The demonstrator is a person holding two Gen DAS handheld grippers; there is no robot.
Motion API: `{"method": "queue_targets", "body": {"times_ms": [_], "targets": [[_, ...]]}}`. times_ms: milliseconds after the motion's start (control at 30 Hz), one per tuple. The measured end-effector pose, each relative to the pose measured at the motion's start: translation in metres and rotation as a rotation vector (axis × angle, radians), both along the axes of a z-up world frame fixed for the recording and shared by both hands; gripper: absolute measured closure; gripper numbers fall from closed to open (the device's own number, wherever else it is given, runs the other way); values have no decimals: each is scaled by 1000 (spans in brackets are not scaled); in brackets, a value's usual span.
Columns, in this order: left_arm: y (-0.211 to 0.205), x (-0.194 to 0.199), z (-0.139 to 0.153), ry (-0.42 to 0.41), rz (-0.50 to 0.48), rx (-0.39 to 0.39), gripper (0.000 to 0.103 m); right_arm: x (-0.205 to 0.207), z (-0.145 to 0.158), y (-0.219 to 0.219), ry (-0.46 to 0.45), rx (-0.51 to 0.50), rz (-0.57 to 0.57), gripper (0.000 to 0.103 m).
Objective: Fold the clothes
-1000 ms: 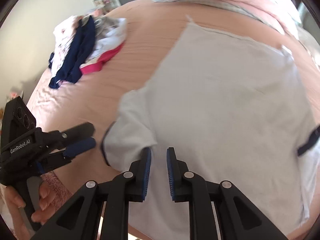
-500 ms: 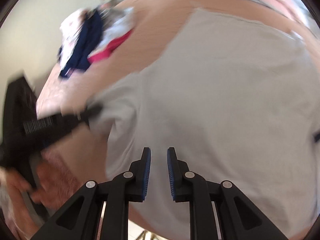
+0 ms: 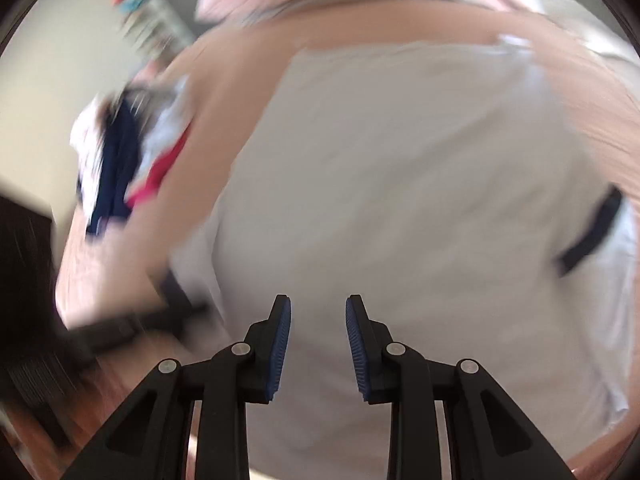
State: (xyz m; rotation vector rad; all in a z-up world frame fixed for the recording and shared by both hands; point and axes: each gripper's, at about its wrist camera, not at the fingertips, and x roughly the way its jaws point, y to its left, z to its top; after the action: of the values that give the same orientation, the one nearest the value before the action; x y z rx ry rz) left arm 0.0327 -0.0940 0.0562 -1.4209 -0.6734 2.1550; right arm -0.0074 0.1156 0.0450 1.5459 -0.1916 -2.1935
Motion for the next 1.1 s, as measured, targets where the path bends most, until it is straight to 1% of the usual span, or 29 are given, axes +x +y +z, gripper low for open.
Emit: {"method": "queue_targets", "body": {"times_ms": [33,67,100,133,200,233,333,367,433,500,567,633,667,767,800,833,867,900,933,967,1033,1067,1100], "targets": [[7,3,-1,-1,-20,-3,51,-5,4,8,3,-17,-16,75],[14,5,-3,-2,-40,-6,45,-5,7,6,11,-26,4,75],[21,8,-4,-3,-60,-8,35,-3,10,0,21,-36,48,75],[19,13,-4,-4,-61,-10,33,-2,13,-8,32,-47,95,75],[9,24,1,-1,-45,-21,33,3,15,-29,30,-80,192,75],[4,29,3,5,-36,-35,33,3,12,-40,14,-104,238,75],[-9,41,8,0,-21,-70,33,10,1,-72,-17,-118,325,75],[-11,43,8,-7,-9,-97,34,10,-6,-80,-28,-100,334,75],[-17,43,1,-24,27,-167,34,9,-20,-81,-40,-15,290,75],[-26,40,-8,-37,67,-205,33,4,-31,-77,-34,60,229,75],[-29,36,-10,-21,97,-269,35,-3,-30,-62,8,104,165,75],[-30,29,-10,2,111,-318,42,-9,-24,-47,51,135,102,75],[-32,26,-9,12,116,-354,43,-12,-19,-40,71,143,72,75],[-27,11,-12,31,107,-561,44,-17,-7,-24,118,163,9,75],[-25,7,-14,37,82,-592,45,-17,-4,-20,131,168,-6,75],[-21,2,-16,41,54,-583,45,-16,-2,-17,129,157,-5,75],[-19,-2,-17,48,27,-556,45,-14,-1,-16,118,136,10,75],[-18,-4,-19,57,1,-526,45,-10,-1,-17,107,122,37,75],[-16,-8,-21,66,-20,-522,45,-7,-2,-18,96,110,67,75],[-12,-11,-24,75,-40,-528,45,-4,-2,-20,85,98,97,75],[-3,-22,-33,69,-70,-569,45,3,-2,-32,101,106,159,75],[0,-27,-37,60,-83,-579,45,6,-2,-37,112,115,195,75],[0,-31,-39,58,-88,-573,45,8,-6,-41,114,132,209,75]]}}
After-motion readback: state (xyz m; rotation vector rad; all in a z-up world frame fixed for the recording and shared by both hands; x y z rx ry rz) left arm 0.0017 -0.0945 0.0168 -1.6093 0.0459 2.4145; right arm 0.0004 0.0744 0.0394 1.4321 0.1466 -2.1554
